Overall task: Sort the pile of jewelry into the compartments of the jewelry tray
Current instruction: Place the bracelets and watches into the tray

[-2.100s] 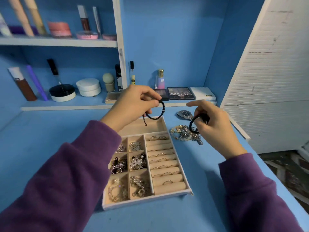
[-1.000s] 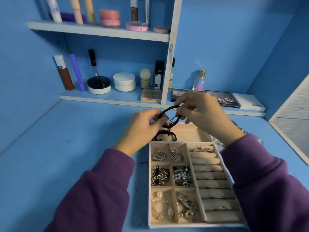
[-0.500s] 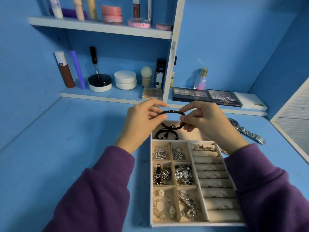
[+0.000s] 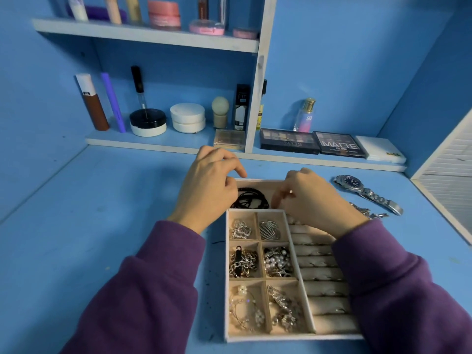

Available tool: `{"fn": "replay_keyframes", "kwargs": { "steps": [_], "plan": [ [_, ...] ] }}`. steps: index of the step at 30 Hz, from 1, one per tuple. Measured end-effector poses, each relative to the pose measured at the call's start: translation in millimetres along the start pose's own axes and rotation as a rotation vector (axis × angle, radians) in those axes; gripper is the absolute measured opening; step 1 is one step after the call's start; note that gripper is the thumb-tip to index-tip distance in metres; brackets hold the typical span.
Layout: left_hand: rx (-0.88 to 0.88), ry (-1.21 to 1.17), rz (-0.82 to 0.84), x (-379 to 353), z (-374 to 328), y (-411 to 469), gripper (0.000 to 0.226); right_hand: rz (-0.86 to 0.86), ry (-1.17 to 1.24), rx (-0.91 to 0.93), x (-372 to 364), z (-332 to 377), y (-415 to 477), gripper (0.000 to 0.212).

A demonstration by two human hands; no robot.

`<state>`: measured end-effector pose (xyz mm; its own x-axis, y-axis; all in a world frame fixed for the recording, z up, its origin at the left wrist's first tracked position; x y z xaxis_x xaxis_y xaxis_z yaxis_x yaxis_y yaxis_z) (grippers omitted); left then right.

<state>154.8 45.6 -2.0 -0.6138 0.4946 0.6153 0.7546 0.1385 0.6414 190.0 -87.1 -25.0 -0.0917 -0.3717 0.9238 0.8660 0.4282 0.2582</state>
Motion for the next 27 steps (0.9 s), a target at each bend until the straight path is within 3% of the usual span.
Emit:
{"fn": "replay_keyframes", "kwargs": {
  "steps": [4,8,15,22,27],
  "plan": [
    [0.002,0.01,-0.003,-1.2,2.2,0.0,0.036,0.04,0.013,0.059,-2.3,9.1,-2.6,0.043],
    [-0.015,0.019,-0.002,0.0,-2.0,-0.5,0.035,-0.024,0.072,0.021,21.5,-0.9,-4.5,0.043],
    [-0.03,-0.058,-0.036,8.6,-25.6,2.6,0.035,-0.207,0.119,-0.162,75.2,-81.2,-34.9,0.024],
    [-0.209,-0.05,0.382,-40.4,-103.7,5.7,0.031,-0.149,0.211,-0.244,72.0,-140.3,-58.0,0.014],
    [-0.313,-0.018,0.579,-81.3,-148.0,1.1,0.022,-0.072,0.225,-0.249,61.2,-150.3,-64.8,0.012]
  ]
}}
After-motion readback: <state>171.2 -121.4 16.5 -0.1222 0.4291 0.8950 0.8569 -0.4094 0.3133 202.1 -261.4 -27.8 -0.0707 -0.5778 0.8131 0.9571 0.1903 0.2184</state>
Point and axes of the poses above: each hand's wrist, its own y-axis towards the middle knuckle, its own x-axis out of the back of the hand, z = x × y, the point moved 10 cm from there along y, towards the middle knuckle, and after that the axes turned 9 degrees about -z, right-handed, at the moved point
